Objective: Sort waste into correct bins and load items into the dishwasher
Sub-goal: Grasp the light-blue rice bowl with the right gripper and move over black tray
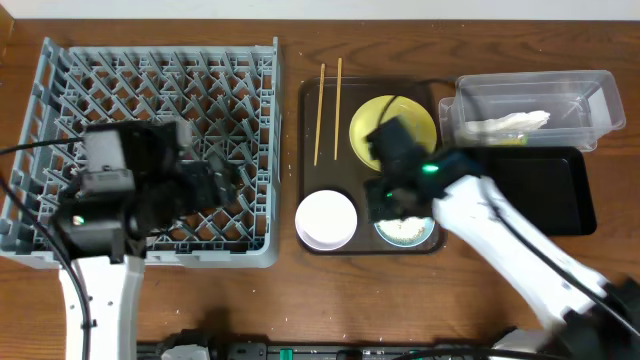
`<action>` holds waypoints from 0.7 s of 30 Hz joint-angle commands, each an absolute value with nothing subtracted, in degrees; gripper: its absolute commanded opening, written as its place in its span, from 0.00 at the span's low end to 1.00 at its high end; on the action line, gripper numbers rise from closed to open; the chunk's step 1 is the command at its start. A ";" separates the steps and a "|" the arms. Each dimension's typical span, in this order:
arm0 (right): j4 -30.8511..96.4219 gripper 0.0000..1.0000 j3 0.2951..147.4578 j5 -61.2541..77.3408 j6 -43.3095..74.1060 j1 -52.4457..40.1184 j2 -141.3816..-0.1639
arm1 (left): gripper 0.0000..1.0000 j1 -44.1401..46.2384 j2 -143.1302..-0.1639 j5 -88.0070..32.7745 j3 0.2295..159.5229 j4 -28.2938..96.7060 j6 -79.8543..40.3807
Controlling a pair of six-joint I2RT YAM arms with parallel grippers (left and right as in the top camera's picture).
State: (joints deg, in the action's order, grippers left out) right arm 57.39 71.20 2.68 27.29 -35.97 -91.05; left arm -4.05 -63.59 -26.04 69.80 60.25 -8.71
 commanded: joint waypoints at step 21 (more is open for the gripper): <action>51.29 0.01 71.46 -5.04 37.63 -37.32 -108.51 | 0.89 0.58 -62.48 -18.04 70.83 63.20 -6.17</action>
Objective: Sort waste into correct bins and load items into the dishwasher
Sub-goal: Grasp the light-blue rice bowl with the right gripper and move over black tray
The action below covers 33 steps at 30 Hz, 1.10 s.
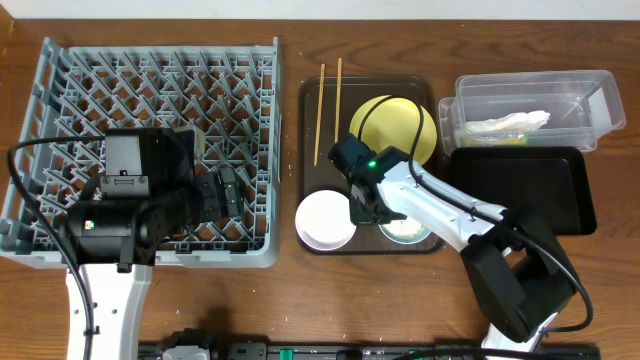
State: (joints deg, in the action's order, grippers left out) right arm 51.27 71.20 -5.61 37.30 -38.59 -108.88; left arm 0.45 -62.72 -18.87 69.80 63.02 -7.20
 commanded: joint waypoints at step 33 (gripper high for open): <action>29.78 0.01 52.77 68.88 5.08 20.12 -88.42 | 0.89 0.58 -62.48 -18.09 70.83 62.94 -6.17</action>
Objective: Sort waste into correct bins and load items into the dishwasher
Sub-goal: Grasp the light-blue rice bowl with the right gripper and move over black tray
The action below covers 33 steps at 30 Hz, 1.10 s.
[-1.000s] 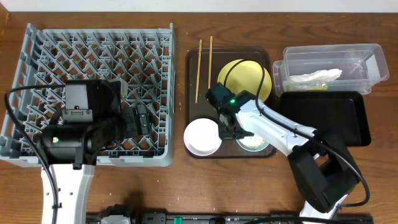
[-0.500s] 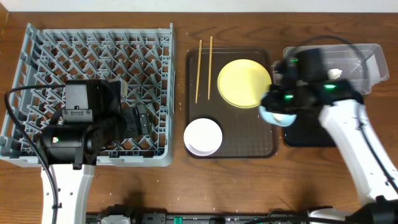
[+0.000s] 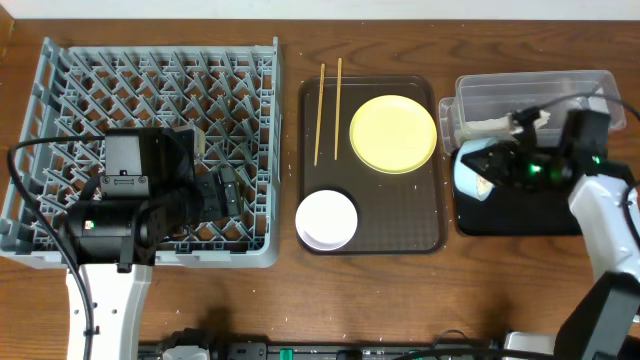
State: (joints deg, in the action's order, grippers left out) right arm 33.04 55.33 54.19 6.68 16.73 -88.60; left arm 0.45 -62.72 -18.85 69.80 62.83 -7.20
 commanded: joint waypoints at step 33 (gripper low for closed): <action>21.65 0.01 47.44 81.62 15.70 33.76 -88.40 | 0.90 0.58 -62.48 -18.13 70.85 62.85 -6.20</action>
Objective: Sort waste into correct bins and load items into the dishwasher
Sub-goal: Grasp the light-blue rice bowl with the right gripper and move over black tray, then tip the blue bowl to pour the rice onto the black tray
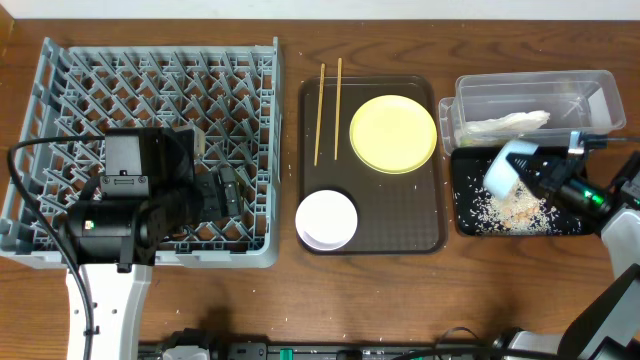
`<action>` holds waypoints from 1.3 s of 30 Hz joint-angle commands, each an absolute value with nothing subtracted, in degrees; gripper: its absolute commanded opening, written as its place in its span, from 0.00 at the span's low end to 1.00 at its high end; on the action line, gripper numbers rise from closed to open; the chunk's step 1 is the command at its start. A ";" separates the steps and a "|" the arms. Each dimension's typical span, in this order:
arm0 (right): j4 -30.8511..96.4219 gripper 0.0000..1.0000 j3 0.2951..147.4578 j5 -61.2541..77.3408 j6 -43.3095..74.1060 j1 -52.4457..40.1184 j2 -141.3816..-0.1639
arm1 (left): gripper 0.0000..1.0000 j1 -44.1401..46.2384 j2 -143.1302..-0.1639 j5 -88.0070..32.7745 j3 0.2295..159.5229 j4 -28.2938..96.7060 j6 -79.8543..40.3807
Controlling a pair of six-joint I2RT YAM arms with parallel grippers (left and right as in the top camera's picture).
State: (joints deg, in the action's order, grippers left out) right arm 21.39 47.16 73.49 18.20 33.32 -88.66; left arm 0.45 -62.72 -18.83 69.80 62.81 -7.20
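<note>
My right gripper [522,172] is shut on a small light-blue bowl [503,170], which it holds tipped on its side over the black bin [470,225]. Rice [512,210] lies scattered on the bin's floor below the bowl. On the brown tray [400,225] are a yellow plate [393,133], a white bowl [326,218] and two chopsticks [329,108]. The grey dish rack [150,90] stands at the left. My left gripper [226,190] hangs over the rack's right half; its jaws are not clear from above.
Behind the black bin, a clear plastic bin [560,95] at the back right holds crumpled white paper [510,123]. The left arm's body covers the rack's front middle. The right arm reaches in from the right edge.
The right gripper has moved the blue bowl from the black bin's left edge to over its middle and tipped it. Rice now lies in the bin. The left arm has not moved.
The right gripper was first at the rice bowl on the brown tray's front right, then still down on it. Then the bowl was off the tray, held at the black bin. Now its rice is in the bin. The left arm shifted slightly early, then stayed.
</note>
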 commanded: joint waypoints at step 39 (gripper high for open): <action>33.10 0.01 47.77 83.33 6.00 32.93 -86.35 | 0.90 0.58 -62.46 -18.81 70.85 62.81 -6.22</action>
